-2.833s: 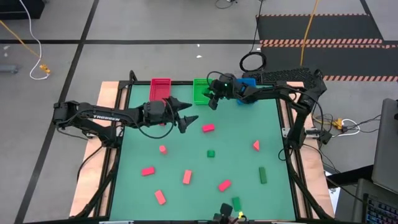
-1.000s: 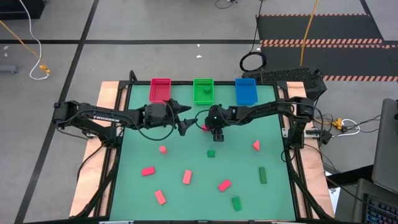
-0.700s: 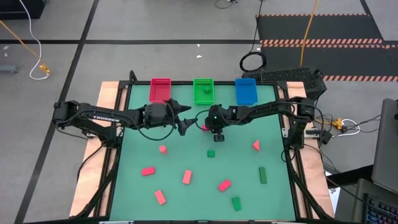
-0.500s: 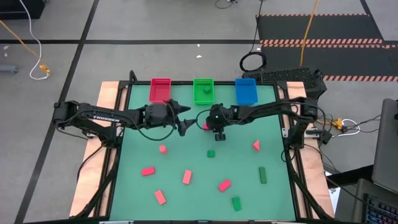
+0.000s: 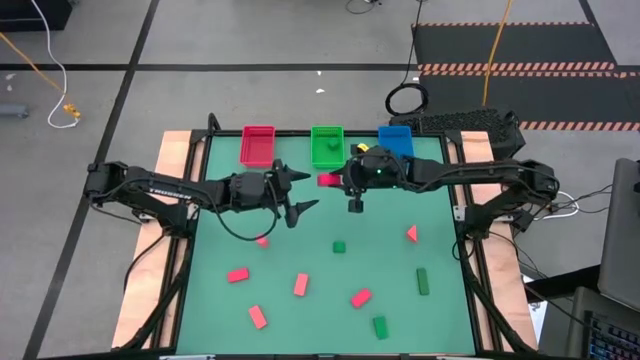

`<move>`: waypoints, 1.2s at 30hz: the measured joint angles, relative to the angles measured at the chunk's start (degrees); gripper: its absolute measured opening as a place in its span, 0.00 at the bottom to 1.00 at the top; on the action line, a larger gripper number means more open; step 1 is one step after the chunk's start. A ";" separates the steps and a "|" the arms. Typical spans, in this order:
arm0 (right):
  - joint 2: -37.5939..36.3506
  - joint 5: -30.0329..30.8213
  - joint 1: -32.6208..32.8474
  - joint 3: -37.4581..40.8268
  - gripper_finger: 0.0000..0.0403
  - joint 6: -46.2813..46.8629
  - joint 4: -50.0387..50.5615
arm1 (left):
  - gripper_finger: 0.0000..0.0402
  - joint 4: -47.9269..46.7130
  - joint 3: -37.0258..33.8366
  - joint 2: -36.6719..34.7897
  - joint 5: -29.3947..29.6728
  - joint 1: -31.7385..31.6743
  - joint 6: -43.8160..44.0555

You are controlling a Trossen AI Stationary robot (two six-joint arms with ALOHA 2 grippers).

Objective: Sort & place blocks by color
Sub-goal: Put the red block into the red basket

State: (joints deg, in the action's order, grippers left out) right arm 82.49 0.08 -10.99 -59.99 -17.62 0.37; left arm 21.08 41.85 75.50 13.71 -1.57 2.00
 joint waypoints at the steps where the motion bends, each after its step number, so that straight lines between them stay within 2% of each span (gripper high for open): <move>1: 0.24 -0.05 0.19 0.00 0.28 0.00 -0.29 | 0.93 0.11 0.00 0.00 0.42 0.25 -0.42; 9: 2.00 -0.14 2.52 0.04 0.28 -0.01 -5.59 | 0.93 -0.35 0.02 2.52 3.91 0.75 -1.94; 12: 1.98 -0.17 2.94 0.04 0.28 -0.29 -6.74 | 0.93 1.21 0.04 4.91 6.07 0.68 -2.50; 17: 1.98 -0.13 2.87 0.04 0.28 0.25 -6.34 | 0.93 5.34 0.02 7.85 6.49 0.38 -3.45; 30: 2.00 -0.13 2.74 0.04 0.28 -0.18 -3.32 | 0.93 5.75 -0.03 5.93 6.30 1.82 -4.81; 33: 2.00 -0.13 2.74 0.04 0.28 -0.18 -3.36 | 0.89 5.39 0.02 5.83 6.32 1.82 -4.66; 36: 2.00 -0.13 2.74 0.04 0.28 -0.14 -3.29 | 0.78 5.46 0.00 5.91 6.30 1.82 -4.33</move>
State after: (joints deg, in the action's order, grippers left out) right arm 84.49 -0.05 -8.25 -59.94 -17.76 -2.92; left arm 26.54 41.85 81.42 20.01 0.25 -2.33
